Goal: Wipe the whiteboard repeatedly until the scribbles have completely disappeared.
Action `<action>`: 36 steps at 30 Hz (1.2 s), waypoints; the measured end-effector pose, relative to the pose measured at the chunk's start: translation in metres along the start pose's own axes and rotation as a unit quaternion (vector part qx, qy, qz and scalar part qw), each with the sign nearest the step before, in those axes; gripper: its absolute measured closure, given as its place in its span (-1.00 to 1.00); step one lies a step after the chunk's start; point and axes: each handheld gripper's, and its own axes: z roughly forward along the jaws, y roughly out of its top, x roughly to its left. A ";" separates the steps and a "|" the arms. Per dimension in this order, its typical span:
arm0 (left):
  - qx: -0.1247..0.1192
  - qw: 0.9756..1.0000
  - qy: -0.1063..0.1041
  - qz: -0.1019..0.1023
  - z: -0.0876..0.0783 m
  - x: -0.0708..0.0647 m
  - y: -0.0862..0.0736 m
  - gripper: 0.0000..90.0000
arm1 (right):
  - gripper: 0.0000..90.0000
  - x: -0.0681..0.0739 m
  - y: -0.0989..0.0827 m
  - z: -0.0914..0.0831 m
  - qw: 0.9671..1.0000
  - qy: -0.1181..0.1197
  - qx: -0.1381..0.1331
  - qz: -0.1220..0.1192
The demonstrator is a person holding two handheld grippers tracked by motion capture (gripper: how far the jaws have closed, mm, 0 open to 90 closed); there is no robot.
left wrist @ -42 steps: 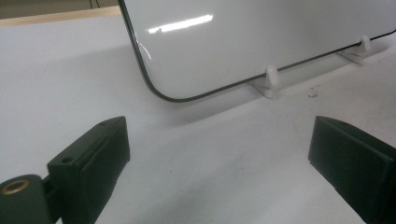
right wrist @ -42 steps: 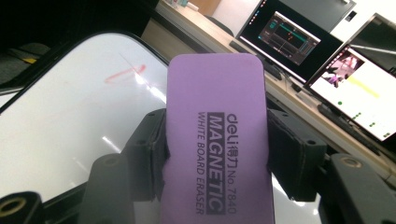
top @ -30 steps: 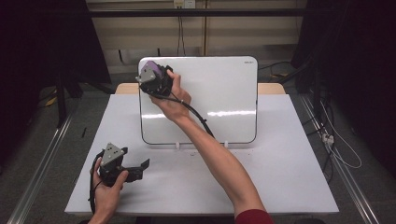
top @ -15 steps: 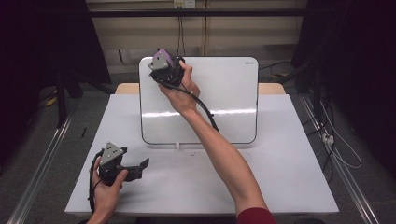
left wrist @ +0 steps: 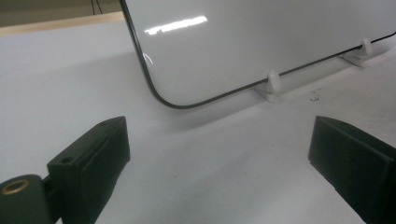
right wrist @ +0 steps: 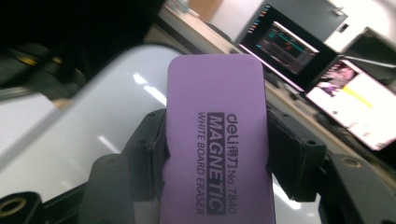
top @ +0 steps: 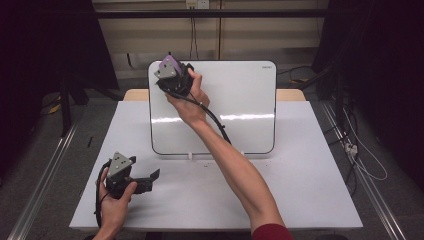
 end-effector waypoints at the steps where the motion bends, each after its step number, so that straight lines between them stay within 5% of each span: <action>1: 0.000 1.000 0.000 0.001 0.000 0.000 0.000 -0.88 | -0.08 0.007 0.002 0.001 1.000 0.005 -0.003 -0.007; 4: 0.003 1.000 -0.003 -0.003 0.002 0.000 0.000 -0.88 | -0.08 0.022 0.004 0.007 1.000 0.012 -0.003 -0.027; 9: 0.001 1.000 -0.002 -0.002 0.001 -0.001 0.000 -0.88 | -0.08 0.022 0.011 0.010 0.999 0.026 -0.004 -0.028; 11: 0.005 1.000 -0.007 0.001 0.000 -0.001 0.000 -0.88 | -0.08 0.016 0.011 0.010 0.999 0.010 -0.004 -0.035; 14: 0.004 1.000 -0.008 0.001 0.002 -0.001 0.000 -0.88 | -0.08 0.001 0.009 0.009 1.000 0.000 0.004 -0.008; 21: -0.002 1.000 -0.002 0.001 -0.001 -0.001 0.000 -0.88 | -0.08 -0.027 -0.006 -0.003 0.999 -0.035 0.018 -0.018; 29: 0.005 1.000 -0.006 0.003 0.001 -0.003 0.001 -0.88 | -0.08 -0.059 -0.029 -0.026 0.999 -0.011 0.003 0.049; 36: 0.002 1.000 -0.008 0.005 0.000 -0.004 0.001 -0.88 | -0.08 -0.059 -0.049 -0.046 0.998 0.009 -0.008 0.069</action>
